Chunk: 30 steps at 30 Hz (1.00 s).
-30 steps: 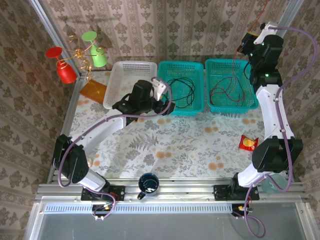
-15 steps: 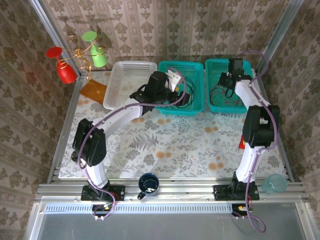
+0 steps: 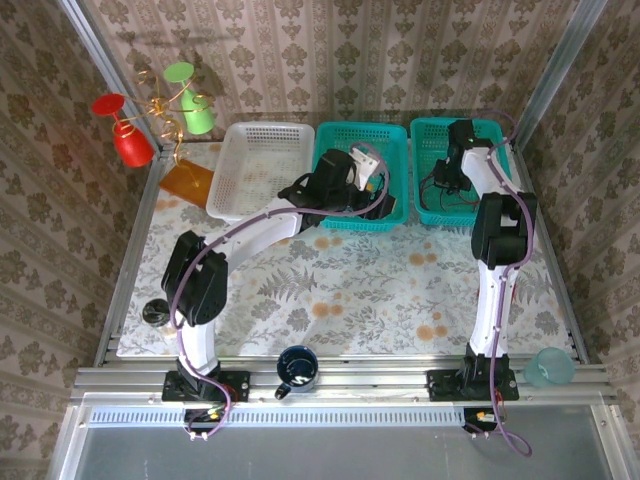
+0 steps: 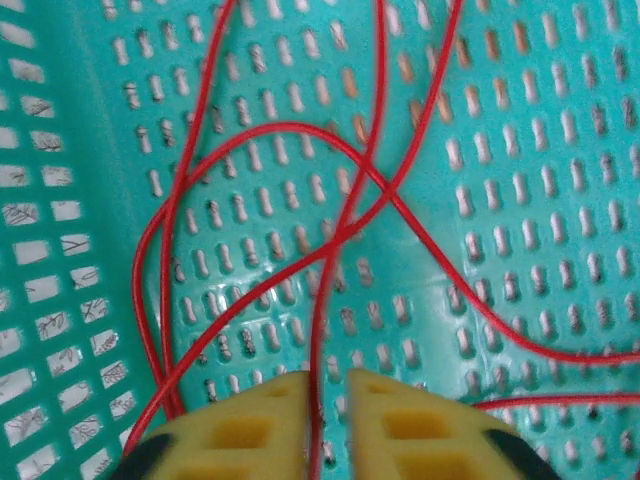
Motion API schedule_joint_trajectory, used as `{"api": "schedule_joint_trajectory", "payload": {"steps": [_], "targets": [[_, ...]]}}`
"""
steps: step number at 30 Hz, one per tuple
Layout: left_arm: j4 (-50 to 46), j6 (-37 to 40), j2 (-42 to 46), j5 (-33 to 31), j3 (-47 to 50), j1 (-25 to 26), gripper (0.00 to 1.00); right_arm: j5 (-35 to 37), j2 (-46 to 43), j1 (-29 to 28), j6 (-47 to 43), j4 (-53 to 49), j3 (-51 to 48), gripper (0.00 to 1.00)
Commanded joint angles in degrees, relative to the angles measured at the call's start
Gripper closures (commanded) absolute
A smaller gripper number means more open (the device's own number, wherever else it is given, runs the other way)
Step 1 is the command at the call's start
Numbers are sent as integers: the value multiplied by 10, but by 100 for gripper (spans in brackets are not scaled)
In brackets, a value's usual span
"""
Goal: Untangle the cables
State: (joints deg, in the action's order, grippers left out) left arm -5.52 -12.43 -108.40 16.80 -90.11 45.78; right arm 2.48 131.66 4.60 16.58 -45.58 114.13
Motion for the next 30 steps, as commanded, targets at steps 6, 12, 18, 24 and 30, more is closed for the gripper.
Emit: {"api": "schedule_joint_trajectory", "payload": {"steps": [6,12,18,24,30], "targets": [[23,-9,21,0,28,4,23,-50,-69,21,27,-73,49,40],[16,4,49,-9,49,1,22,-50,-176,21,34,-44,-37,36],[19,16,99,-8,98,-19,19,-69,-352,13,47,61,-234,10],[17,34,172,17,167,-60,11,-62,-512,-1,51,130,-407,0],[17,86,283,13,267,-108,0,-8,-688,-40,35,289,-645,0]]}}
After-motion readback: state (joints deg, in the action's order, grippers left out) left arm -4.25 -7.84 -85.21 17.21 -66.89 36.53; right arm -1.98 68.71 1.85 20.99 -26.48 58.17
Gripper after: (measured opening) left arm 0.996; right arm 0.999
